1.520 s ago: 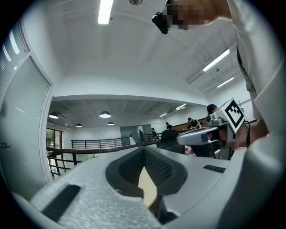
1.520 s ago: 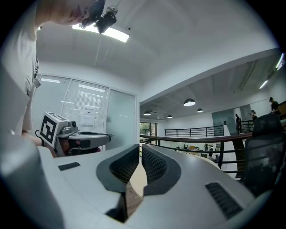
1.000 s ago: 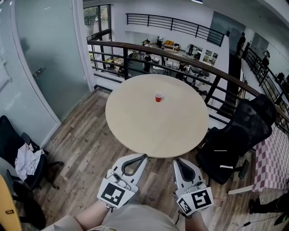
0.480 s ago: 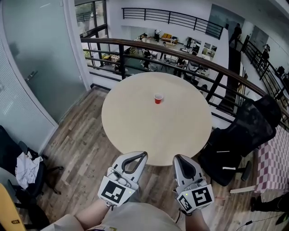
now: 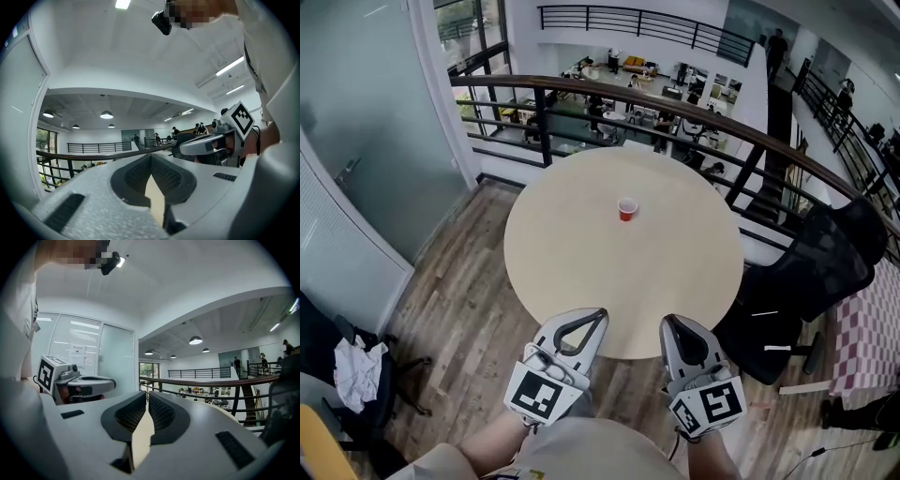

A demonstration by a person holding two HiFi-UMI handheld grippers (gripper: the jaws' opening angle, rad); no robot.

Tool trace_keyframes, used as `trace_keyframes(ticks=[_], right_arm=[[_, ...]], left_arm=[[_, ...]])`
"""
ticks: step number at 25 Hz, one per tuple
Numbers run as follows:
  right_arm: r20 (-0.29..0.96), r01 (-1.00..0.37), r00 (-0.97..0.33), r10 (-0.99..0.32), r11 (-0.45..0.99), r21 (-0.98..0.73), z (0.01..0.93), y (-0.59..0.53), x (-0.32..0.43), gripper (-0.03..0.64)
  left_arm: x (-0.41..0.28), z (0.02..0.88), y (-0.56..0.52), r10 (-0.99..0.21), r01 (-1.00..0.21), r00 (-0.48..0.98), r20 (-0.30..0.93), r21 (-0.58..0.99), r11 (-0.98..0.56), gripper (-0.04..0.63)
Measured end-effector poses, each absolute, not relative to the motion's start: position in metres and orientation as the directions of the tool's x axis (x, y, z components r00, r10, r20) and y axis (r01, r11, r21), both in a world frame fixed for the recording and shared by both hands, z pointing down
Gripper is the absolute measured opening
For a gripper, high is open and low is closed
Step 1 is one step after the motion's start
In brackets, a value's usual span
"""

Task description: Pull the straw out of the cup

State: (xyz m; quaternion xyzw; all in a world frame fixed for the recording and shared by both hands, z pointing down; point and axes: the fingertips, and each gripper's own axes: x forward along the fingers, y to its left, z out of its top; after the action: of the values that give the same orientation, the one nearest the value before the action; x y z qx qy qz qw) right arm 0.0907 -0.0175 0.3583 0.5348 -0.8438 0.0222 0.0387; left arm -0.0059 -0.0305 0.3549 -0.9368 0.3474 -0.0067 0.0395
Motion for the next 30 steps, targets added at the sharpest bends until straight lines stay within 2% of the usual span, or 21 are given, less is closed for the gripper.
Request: trace_keyframes(ticks=[20,30], right_arm=[[0.073,-0.928,-0.372,-0.925,0.373,-0.001,0.351,-0.157,0.055,0.031],[0.108,-0.931,-0.362,-0.926,0.365,0.004,0.358,-0.205,0.06,0.031]], left_arm=[[-0.04,0.357,-0.174,-0.6,-0.6,0.799,-0.018,-0.067,-0.797,0.014],[-0.041,0.36,-0.219,-0.611,-0.61,0.792,-0.003,-0.045,-0.791,0.014]])
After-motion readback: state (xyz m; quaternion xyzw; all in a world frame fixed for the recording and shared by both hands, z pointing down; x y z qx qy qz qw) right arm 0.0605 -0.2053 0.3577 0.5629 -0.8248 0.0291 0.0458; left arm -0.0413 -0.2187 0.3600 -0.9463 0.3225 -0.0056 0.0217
